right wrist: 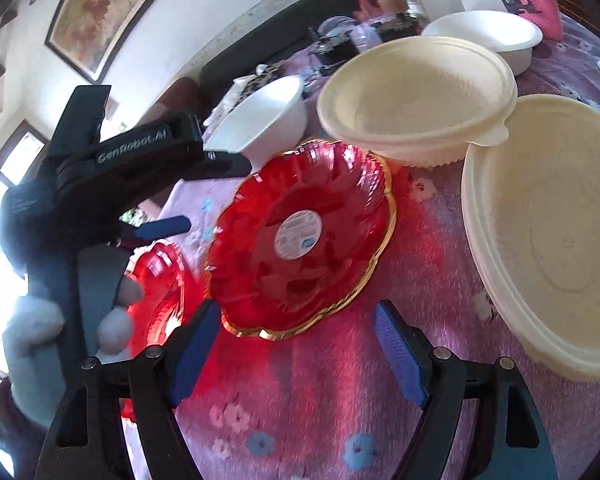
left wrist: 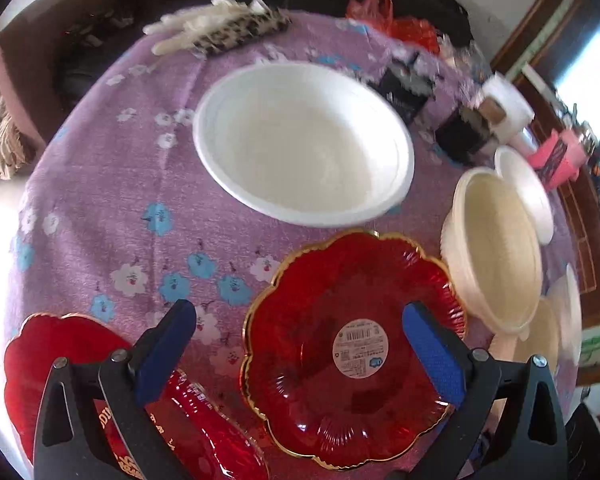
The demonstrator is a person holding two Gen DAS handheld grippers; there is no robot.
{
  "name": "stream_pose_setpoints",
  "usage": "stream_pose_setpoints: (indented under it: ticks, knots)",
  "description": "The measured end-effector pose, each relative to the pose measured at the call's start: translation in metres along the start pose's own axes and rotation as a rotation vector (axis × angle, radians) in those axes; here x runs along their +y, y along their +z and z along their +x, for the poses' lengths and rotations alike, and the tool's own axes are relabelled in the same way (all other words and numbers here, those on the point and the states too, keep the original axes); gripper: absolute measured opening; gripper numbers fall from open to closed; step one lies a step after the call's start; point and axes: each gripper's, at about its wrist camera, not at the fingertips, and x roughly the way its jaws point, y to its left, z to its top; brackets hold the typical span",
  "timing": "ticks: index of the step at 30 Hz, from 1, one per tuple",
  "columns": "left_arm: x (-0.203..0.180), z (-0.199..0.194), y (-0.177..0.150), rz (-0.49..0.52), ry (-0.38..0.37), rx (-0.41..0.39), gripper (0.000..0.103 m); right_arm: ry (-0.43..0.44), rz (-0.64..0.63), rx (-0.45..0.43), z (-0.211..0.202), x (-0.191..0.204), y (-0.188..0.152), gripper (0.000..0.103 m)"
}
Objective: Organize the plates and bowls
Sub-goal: 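Grasp the rim of the red scalloped plate with both grippers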
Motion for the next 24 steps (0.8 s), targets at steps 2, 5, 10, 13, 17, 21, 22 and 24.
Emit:
stream_pose_setpoints:
  ticks: [2,5,10,13,17,21,22,24]
  knots:
    - [-0.001,0.007,0.003,0.006,-0.003,0.027,0.099,-0.013,0.022,0.004,0.007,0.000,0.002,0.083]
    - [-0.003,0.013,0.009,0.019,-0.034,0.049,0.098,-0.029,0.034,-0.009,0.014,0.000,0.008,0.083]
    - [-0.009,0.025,0.014,0.077,-0.089,0.099,0.083,-0.040,0.045,-0.033,0.022,0.002,0.019,0.083]
    - [-0.012,0.030,0.013,0.113,-0.050,0.109,0.069,-0.043,0.041,-0.046,0.027,0.005,0.023,0.083]
    - [-0.013,0.032,0.012,0.133,-0.020,0.097,0.056,-0.061,0.025,-0.067,0.031,0.009,0.025,0.074]
    - [-0.008,0.028,0.010,0.141,0.030,0.077,0.044,-0.101,0.011,-0.093,0.029,0.006,0.023,0.055]
    - [-0.005,0.026,0.008,0.142,0.037,0.074,0.042,-0.106,0.016,-0.098,0.029,0.003,0.024,0.047]
    - [0.001,0.024,0.008,0.130,0.055,0.064,0.040,-0.113,0.025,-0.103,0.028,-0.004,0.023,0.034]
